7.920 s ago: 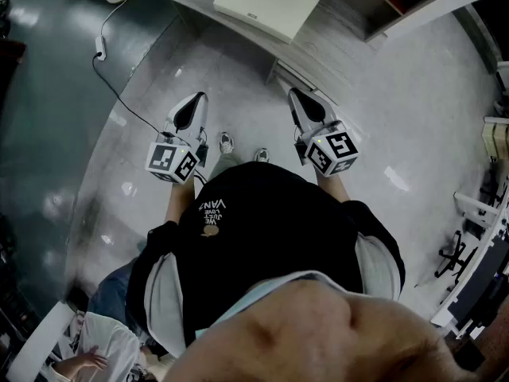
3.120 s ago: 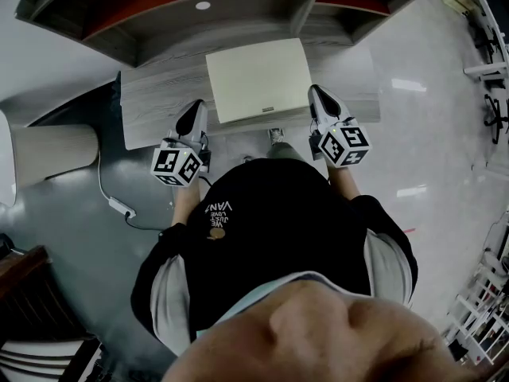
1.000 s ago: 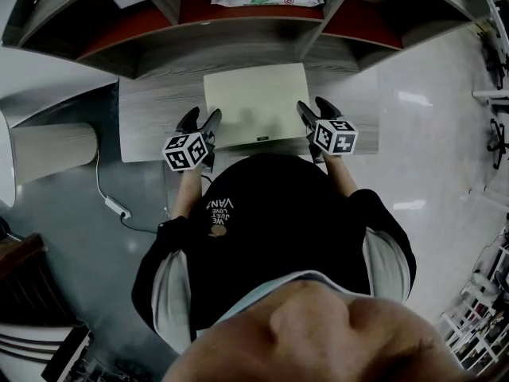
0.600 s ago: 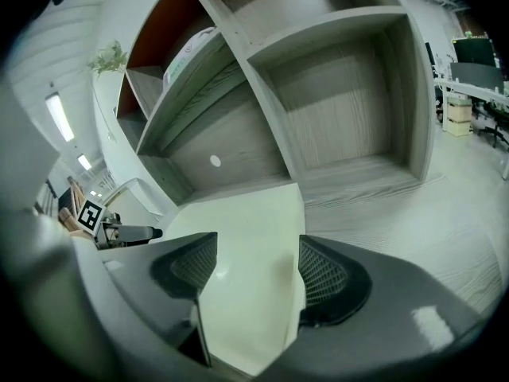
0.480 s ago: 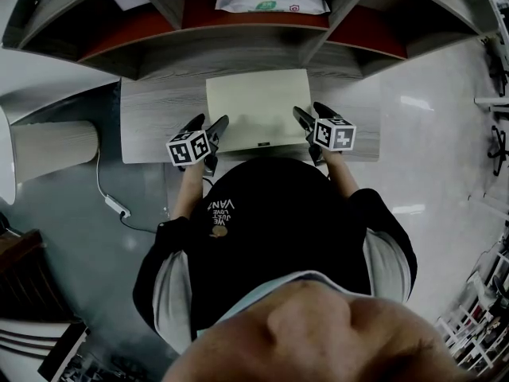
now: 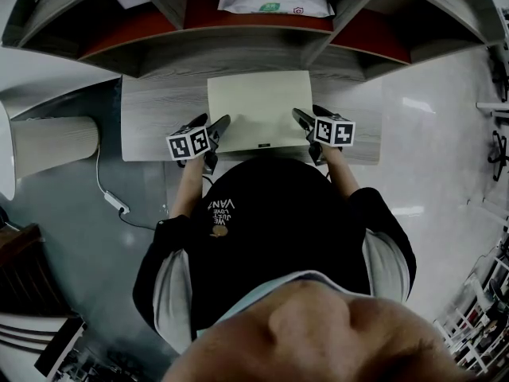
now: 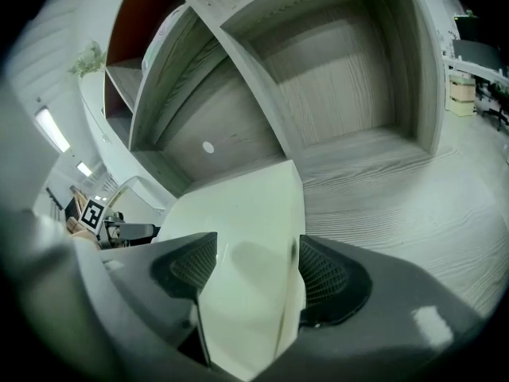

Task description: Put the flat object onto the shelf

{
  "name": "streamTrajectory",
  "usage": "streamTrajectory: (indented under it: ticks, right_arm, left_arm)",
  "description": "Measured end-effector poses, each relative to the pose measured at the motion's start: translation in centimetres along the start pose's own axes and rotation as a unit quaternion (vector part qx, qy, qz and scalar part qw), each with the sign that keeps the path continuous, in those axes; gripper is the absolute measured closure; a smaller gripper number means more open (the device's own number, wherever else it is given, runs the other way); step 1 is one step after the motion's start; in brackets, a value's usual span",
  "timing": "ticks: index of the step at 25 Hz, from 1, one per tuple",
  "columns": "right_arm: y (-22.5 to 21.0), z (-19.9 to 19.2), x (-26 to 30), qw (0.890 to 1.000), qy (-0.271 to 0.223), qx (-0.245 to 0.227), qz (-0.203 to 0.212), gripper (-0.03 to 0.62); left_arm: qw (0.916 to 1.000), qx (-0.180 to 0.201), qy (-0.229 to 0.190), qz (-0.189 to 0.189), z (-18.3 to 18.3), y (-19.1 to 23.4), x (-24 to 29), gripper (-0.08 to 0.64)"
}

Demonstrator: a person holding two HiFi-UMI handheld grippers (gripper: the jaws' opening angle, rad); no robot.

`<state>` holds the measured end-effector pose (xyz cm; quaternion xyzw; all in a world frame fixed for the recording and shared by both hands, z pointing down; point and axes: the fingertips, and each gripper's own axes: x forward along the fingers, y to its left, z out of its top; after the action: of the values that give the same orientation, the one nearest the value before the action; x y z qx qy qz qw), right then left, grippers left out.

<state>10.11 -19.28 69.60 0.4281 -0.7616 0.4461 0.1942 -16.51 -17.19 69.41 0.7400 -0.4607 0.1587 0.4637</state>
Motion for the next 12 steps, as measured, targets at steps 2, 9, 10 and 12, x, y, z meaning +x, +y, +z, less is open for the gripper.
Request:
streamTrajectory:
  ticks: [2,9,10,12]
  right_arm:
    - [-0.1,0.0,0.2,1.000,0.006,0.002,0.002,0.279]
    - [-0.4,0.3,1.1,1.000,0.015,0.007,0.015,0.281]
    - [-0.5,0.3,1.1,1.000,0.015,0.007,0.014,0.281]
    - [-0.5,0.3,1.1,1.000,0.014,0.006,0.013,0.284]
  left_arm:
    - [1.0000,-0.002,0.000,-0.006,0.1,-0.1,0.2,0.186]
    - [1.0000,0.001,0.005,-0.007,1.0,-0.1,0.6,0.202]
    - [1.0000,0.000,0.006,-0.007,1.0,0.0,0.7,0.225]
    - [1.0000,-0.005,0.004,-0.006,0.9,0.1,0.8,0.271]
